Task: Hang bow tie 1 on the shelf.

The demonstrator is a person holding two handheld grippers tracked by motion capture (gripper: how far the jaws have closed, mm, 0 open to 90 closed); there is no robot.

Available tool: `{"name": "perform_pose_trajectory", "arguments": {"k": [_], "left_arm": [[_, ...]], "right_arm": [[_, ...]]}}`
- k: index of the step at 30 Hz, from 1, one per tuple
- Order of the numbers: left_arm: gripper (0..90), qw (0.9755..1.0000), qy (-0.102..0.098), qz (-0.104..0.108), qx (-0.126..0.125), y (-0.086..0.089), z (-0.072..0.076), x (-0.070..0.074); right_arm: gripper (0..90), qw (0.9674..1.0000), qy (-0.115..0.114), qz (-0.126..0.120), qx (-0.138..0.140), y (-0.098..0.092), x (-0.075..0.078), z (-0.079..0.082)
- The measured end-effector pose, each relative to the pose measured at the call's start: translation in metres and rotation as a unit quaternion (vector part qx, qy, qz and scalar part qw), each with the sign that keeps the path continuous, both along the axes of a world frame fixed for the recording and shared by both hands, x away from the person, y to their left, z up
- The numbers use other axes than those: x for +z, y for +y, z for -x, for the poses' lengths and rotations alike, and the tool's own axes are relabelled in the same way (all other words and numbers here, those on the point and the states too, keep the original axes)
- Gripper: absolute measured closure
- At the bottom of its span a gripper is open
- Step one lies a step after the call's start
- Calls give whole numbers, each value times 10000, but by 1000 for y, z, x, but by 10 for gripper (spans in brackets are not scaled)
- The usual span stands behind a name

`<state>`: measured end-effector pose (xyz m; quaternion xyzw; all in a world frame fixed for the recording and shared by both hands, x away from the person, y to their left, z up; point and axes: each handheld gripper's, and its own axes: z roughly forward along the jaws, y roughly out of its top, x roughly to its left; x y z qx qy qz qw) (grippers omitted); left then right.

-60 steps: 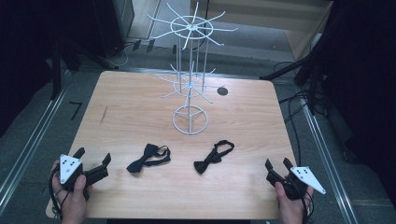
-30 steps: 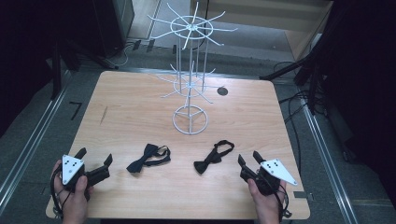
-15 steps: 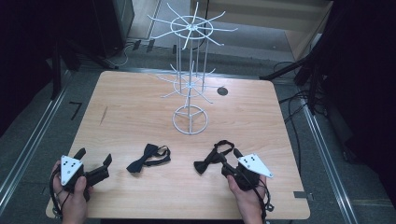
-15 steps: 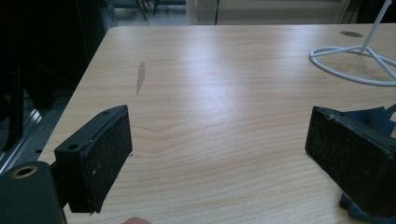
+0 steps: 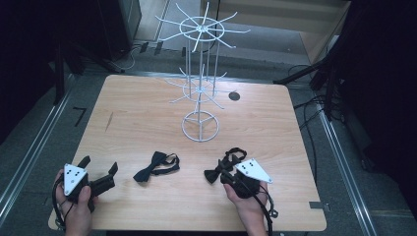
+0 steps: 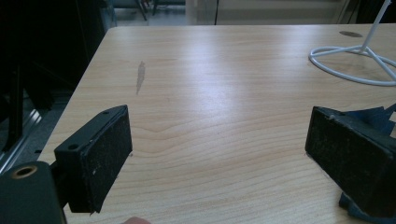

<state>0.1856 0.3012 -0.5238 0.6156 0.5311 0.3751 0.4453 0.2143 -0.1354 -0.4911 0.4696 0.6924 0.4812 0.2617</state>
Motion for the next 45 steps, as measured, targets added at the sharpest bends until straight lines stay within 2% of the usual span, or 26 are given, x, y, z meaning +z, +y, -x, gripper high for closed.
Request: {"name": "perform_pose_trajectory", "arguments": {"k": [6,14,15,16,18,23,26,27,29,32,38,45], "left_arm": [[81,10000,-3,-1,1,0,0,0],[81,10000,4,-13,0,0,0,0],[81,10000,2,-14,-7,0,0,0],[81,10000,7,-11,-11,0,0,0],[81,10000,17,-11,-14,0,0,0],[81,10000,16,-17,-21,0,0,0],[81,10000,10,-18,-16,0,0,0],[81,10000,6,-23,-22,0,0,0],[81,10000,15,-18,-23,0,0,0],[81,10000,15,-28,-23,-1,-1,0],[81,10000,28,-27,-24,-1,-1,0],[81,10000,32,-28,-31,0,-1,0]], "right_arm": [[558,9999,-8,-54,130,10,0,-1],[595,9995,125,-83,280,28,-2,-5],[632,9985,125,-140,513,33,-2,-4],[634,9981,125,-116,595,36,-2,-4],[631,9977,132,-58,666,42,-2,-3],[663,9968,154,-97,774,51,-3,-5],[663,9970,114,-92,760,54,-4,-7],[647,9960,163,-171,858,57,-6,-9],[648,9949,147,-158,980,59,-8,-10],[658,9955,78,-75,944,65,-11,-9],[683,9938,304,-433,981,73,-16,-14],[693,9940,471,-350,920,88,-24,-20]]}}
